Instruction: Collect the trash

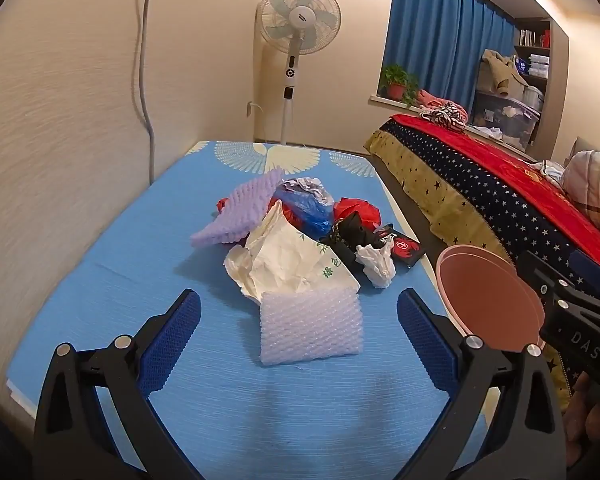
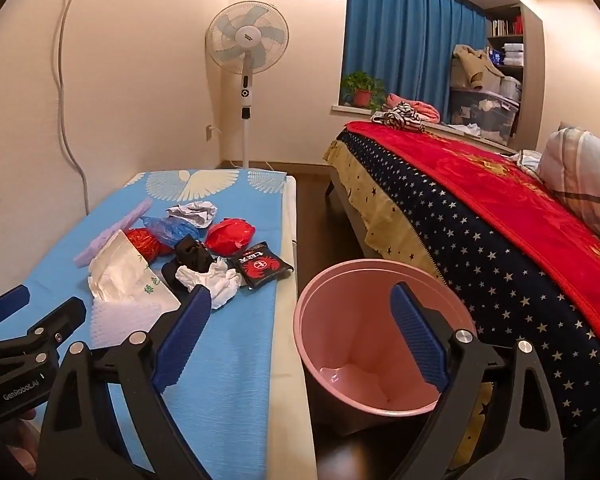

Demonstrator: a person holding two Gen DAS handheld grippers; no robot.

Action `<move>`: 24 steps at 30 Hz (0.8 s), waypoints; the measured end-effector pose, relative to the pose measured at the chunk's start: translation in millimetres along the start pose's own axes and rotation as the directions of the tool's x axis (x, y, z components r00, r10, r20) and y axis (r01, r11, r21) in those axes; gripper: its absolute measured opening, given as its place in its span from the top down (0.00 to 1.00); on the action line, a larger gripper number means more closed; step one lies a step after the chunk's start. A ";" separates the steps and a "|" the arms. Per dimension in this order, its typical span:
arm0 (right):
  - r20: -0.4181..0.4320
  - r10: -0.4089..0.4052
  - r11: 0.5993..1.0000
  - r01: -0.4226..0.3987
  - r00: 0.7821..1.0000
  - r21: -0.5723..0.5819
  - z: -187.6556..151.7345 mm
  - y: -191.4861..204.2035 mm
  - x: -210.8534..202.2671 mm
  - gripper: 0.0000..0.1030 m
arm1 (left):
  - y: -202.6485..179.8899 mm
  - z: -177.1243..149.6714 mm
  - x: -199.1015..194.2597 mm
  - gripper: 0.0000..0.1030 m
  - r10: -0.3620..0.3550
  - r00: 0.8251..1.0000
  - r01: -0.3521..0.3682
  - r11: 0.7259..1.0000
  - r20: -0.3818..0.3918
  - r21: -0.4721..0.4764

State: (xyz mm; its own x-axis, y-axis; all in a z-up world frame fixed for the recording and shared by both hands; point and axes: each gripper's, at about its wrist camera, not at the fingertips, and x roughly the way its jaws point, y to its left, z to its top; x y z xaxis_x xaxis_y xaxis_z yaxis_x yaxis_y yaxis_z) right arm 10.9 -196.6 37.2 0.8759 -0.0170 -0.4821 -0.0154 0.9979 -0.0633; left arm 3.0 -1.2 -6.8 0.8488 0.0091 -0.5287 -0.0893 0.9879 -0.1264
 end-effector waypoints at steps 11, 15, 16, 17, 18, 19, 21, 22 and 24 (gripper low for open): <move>0.004 -0.006 1.000 0.006 1.000 -0.009 0.3 0.0 -1.6 0.13 | -2.1 -0.7 -1.0 0.08 0.001 1.000 -0.001 1.000 0.000 0.002; 0.027 -0.025 0.999 0.025 0.999 -0.019 2.2 0.8 -5.8 0.12 | -3.4 -0.9 -1.5 0.08 0.000 1.000 0.000 1.000 0.002 0.003; 0.028 -0.025 0.999 0.026 0.999 -0.020 3.0 1.6 -5.8 0.11 | -3.3 -0.8 -1.4 0.08 0.000 1.000 0.000 1.000 0.002 0.004; 0.025 -0.023 1.000 0.024 0.999 -0.019 3.0 1.6 -5.3 0.11 | -3.9 -1.0 -1.7 0.08 0.000 1.000 0.000 1.000 0.002 0.005; 0.019 -0.022 1.000 0.022 1.000 -0.018 3.1 1.7 -4.3 0.11 | -3.8 -0.8 -0.2 0.08 -0.002 1.000 0.002 1.000 0.001 0.006; 0.016 -0.022 1.000 0.022 1.000 -0.016 2.8 1.4 -3.8 0.11 | -4.2 -0.7 -0.2 0.08 -0.003 1.000 0.003 1.000 0.001 0.007; 0.009 -0.019 1.000 0.020 1.000 -0.011 2.6 0.4 -2.9 0.11 | -4.1 -0.6 -0.1 0.08 -0.004 1.000 0.004 1.000 0.000 0.006; 0.008 -0.019 1.000 0.019 1.000 -0.010 2.6 0.3 -2.7 0.11 | -4.1 -0.6 -0.1 0.08 -0.003 1.000 0.003 1.000 0.001 0.006; 0.007 -0.018 1.000 0.019 1.000 -0.010 2.5 0.3 -2.6 0.11 | -4.8 -0.4 -0.3 0.08 -0.004 1.000 0.004 1.000 0.001 0.005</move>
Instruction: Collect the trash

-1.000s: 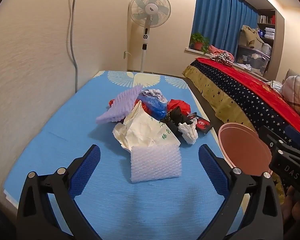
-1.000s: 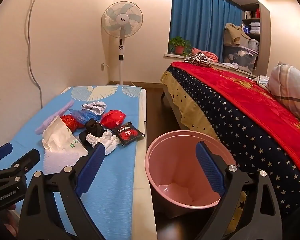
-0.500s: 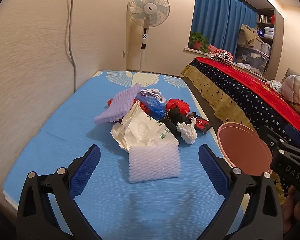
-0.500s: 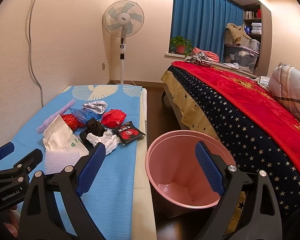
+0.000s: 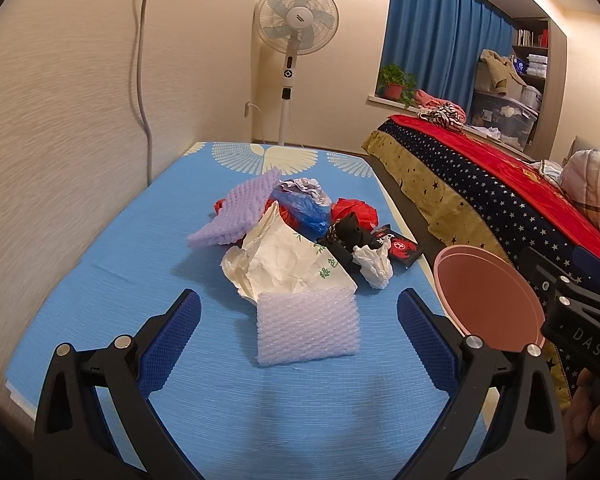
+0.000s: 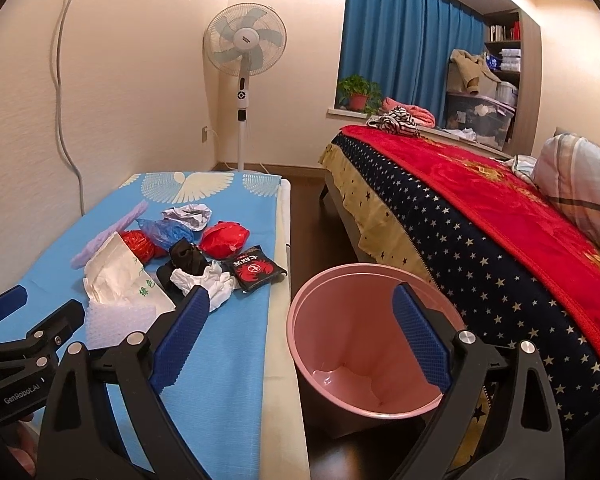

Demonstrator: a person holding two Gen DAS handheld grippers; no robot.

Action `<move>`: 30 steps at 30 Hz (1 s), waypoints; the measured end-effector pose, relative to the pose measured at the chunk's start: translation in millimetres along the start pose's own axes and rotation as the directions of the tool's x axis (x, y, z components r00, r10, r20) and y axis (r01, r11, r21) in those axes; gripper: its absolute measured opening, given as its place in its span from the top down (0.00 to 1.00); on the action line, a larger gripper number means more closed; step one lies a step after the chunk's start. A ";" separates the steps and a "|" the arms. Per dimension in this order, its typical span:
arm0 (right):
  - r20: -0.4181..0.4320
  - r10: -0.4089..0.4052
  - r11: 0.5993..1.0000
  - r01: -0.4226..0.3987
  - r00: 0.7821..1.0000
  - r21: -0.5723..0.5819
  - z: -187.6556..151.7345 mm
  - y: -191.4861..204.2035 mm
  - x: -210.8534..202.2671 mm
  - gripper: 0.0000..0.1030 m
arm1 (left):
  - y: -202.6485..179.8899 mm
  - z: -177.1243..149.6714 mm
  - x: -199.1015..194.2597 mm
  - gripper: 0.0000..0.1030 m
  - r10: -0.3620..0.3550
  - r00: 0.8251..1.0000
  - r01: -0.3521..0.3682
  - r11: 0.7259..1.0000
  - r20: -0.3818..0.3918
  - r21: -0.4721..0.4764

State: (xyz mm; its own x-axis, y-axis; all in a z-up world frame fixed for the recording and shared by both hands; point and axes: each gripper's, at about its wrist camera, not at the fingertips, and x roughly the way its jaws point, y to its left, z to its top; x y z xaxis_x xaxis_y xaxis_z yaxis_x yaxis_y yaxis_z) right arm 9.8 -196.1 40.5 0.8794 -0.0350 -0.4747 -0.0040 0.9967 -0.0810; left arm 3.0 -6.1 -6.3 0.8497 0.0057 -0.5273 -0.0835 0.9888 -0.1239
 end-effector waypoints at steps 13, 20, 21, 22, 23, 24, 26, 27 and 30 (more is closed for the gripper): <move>-0.003 0.004 1.000 -0.005 1.000 -0.007 -0.5 2.5 0.2 0.11 | 0.1 0.4 -0.2 0.08 -0.001 1.000 0.001 1.000 0.000 0.000; -0.004 0.005 1.000 -0.005 1.000 -0.007 -0.6 2.3 0.1 0.11 | -0.8 0.6 -0.6 0.08 -0.002 1.000 0.002 1.000 0.000 0.000; -0.004 0.005 1.000 -0.005 1.000 -0.007 -0.6 2.5 0.1 0.11 | -0.3 0.6 -0.4 0.08 -0.002 1.000 0.002 1.000 0.000 0.000; -0.004 0.005 1.000 -0.005 1.000 -0.008 -0.6 2.4 0.1 0.12 | -0.5 0.6 -0.5 0.08 -0.002 1.000 0.002 1.000 0.000 0.001; -0.004 0.005 1.000 -0.005 1.000 -0.008 -0.6 2.3 0.1 0.12 | -0.2 0.7 -0.3 0.08 -0.002 1.000 0.002 1.000 0.000 0.000; -0.004 0.005 1.000 -0.005 1.000 -0.008 -0.3 2.8 0.1 0.12 | -0.2 0.7 -0.4 0.08 -0.002 1.000 0.002 1.000 0.000 0.000; -0.004 0.005 1.000 -0.005 1.000 -0.008 -0.6 2.3 0.0 0.11 | -0.6 0.8 -0.4 0.08 -0.001 1.000 0.001 1.000 -0.001 -0.001; -0.004 0.005 1.000 -0.005 1.000 -0.008 -0.5 2.4 0.0 0.11 | -0.1 0.7 -0.4 0.08 -0.002 1.000 0.002 1.000 0.000 -0.001; -0.004 0.005 1.000 -0.005 1.000 -0.007 -0.4 2.8 0.1 0.12 | -0.1 0.7 -0.3 0.08 -0.002 1.000 0.002 1.000 -0.001 0.000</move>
